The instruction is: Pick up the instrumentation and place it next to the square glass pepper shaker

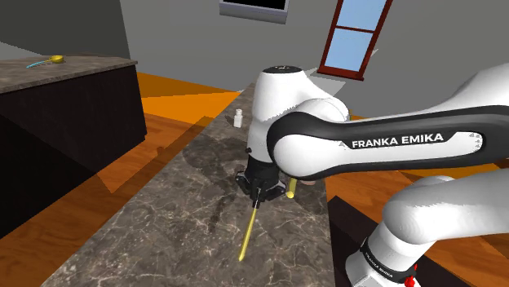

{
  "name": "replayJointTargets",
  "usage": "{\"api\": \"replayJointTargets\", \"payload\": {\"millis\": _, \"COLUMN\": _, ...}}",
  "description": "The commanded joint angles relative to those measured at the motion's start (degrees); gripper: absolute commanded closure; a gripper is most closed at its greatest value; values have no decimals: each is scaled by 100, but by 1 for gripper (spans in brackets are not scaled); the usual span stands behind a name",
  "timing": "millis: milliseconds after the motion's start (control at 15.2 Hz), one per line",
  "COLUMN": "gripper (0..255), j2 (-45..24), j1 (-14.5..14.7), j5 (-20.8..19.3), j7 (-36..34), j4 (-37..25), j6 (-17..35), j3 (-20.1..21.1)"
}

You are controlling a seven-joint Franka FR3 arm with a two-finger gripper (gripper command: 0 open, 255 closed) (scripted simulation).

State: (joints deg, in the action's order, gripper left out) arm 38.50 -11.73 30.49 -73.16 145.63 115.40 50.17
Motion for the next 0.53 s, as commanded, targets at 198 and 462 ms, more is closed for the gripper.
{"api": "replayJointTargets", "payload": {"millis": 198, "gripper": 255, "j2": 161, "j1": 37, "j5": -113, "j7": -2, "j4": -247, "j6": -429, "j3": -244}}
{"api": "replayJointTargets", "payload": {"millis": 462, "gripper": 255, "j2": 245, "j1": 43, "j5": -209, "j7": -13, "j4": -474, "j6": -751, "j3": -410}}
